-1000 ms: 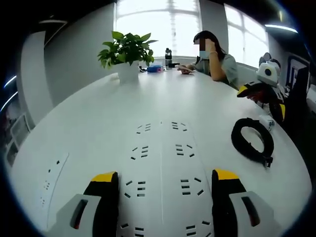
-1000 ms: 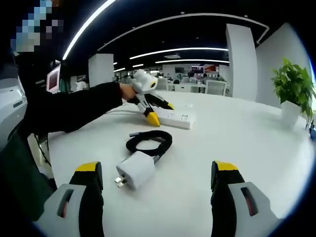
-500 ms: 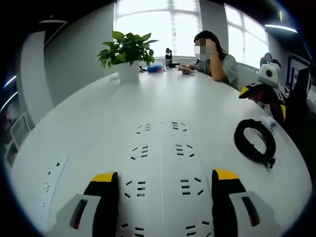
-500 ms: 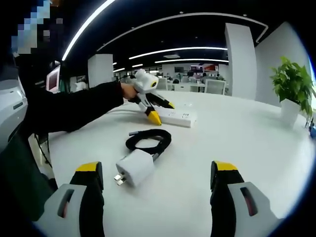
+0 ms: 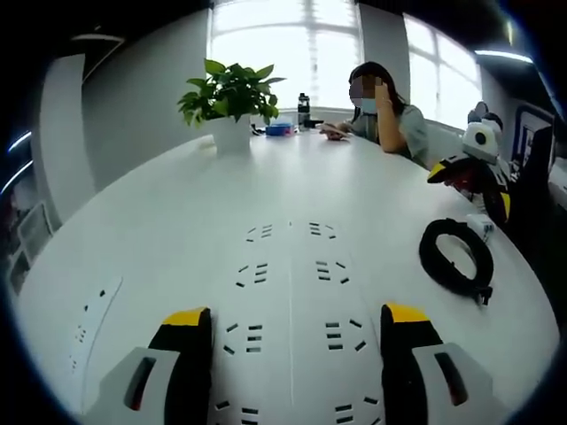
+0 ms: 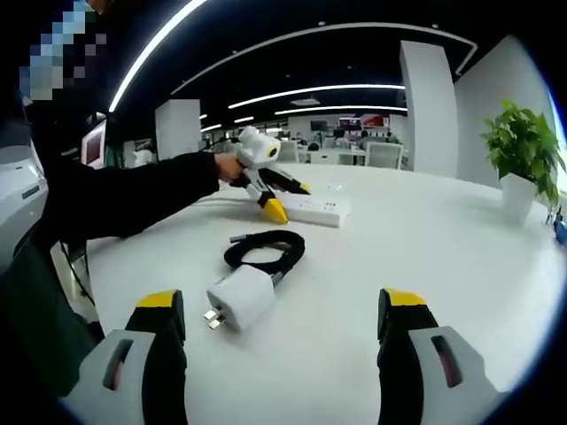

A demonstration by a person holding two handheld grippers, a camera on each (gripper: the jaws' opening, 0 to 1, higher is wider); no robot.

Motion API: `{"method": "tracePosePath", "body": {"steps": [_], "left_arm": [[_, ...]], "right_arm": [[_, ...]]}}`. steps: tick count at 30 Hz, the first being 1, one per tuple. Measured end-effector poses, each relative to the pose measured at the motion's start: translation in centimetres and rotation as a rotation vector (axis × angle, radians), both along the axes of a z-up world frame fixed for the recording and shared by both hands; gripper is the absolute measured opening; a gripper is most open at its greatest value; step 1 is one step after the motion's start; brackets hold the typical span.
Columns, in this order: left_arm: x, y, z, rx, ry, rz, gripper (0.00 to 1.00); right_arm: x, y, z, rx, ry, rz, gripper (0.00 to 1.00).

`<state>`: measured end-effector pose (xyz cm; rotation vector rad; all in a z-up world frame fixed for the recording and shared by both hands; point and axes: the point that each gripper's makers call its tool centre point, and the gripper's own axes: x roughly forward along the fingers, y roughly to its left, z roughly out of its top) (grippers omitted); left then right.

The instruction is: Straighten the power strip on the desk, plug the charger into it

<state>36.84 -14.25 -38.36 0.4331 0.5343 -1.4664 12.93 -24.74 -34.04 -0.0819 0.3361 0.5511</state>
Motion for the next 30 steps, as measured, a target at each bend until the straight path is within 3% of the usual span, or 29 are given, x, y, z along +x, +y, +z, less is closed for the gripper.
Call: {"method": "tracePosePath", "body": {"steps": [8,14,18,30], "left_arm": [[0.1,-0.2,-0.5,0.006,0.003,0.000,0.87],[0.2,-0.5,-0.3,-0.030,0.017,0.005,0.90],[0.6,-0.6,0.0,-0.054,0.008,0.026,0.99],[0.4,-0.5,1.6,-0.083,0.007,0.046,0.99]], "right_arm": [[0.1,0.1,0.0,-0.002,-0.001,0.003,0.91],[0.1,0.0,0.0,-0.004,0.001,-0.001,0.91],[-0.1,-0.1,0.1,-0.004,-0.001,-0.003,0.91],[-0.7,-0.2,0.4,-0.006,-0.008,-0.006,0.91]]}}
